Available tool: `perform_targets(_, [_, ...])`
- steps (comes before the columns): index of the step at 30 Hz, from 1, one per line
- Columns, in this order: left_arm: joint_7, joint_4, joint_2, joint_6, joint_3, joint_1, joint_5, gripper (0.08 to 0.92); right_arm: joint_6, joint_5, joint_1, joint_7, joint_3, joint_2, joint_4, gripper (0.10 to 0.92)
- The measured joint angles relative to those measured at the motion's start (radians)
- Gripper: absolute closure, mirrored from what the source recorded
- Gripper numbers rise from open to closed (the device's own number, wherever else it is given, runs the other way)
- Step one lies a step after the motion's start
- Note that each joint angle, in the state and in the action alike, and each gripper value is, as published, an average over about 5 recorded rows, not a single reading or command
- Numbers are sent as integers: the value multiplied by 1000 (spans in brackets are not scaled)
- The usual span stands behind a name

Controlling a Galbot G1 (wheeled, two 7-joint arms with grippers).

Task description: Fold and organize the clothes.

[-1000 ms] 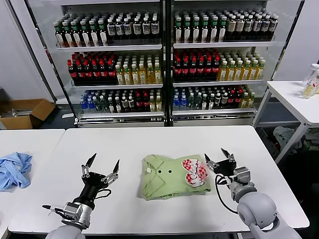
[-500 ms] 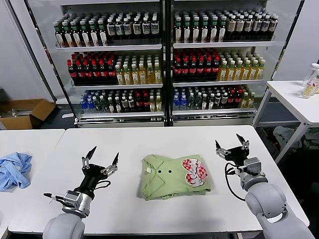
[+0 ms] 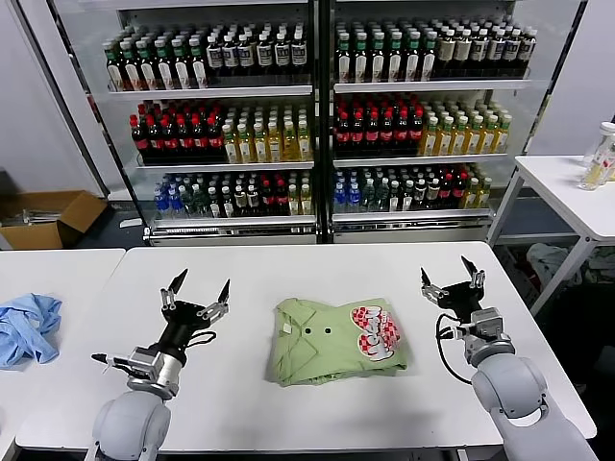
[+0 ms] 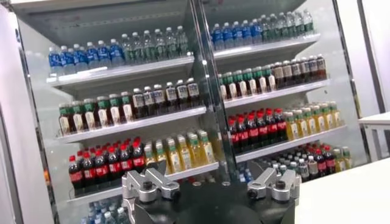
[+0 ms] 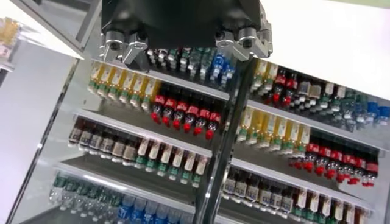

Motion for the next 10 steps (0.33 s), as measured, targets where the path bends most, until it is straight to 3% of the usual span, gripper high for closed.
perform_targets(10, [1,28,-17,-17,1,-25,-1,177,76,-50,-6,9,-6,19,-31,203])
